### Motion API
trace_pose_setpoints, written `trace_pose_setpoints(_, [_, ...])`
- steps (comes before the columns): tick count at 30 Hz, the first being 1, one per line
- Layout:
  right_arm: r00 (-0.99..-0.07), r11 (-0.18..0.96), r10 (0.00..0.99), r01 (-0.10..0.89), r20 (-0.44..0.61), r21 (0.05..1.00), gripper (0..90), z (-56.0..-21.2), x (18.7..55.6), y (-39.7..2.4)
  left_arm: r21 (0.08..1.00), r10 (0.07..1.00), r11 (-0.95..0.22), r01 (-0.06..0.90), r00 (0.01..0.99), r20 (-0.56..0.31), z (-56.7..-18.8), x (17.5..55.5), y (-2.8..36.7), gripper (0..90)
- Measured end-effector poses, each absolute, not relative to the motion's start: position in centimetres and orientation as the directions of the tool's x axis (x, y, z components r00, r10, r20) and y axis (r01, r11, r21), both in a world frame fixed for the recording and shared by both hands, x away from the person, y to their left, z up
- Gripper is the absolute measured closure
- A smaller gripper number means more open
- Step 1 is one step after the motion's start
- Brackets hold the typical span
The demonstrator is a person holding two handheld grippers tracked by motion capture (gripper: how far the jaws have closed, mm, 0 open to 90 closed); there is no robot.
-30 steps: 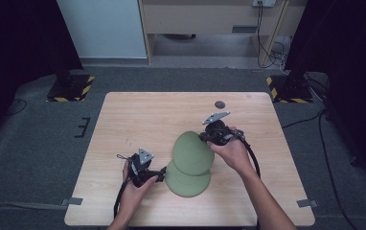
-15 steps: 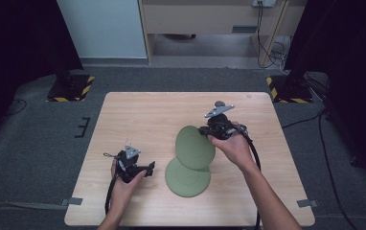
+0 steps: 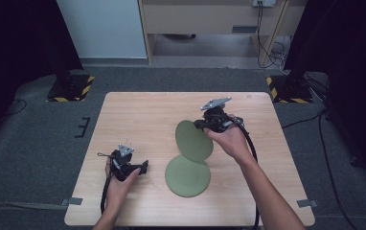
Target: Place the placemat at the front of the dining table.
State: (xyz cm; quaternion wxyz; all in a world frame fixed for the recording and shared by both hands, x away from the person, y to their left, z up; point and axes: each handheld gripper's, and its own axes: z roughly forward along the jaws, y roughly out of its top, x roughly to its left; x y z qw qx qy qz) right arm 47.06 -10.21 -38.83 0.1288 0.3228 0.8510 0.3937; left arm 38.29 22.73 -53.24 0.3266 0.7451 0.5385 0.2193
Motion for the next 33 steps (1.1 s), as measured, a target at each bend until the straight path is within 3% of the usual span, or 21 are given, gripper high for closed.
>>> trace_pose_setpoints(33, [-0.656,0.408,0.755,0.487,0.014,0.772,86.2,-37.1,51.3,-9.7,0.704,0.951,-0.222,0.675,0.310,0.003,-53.7,38.7,22.5,1.9])
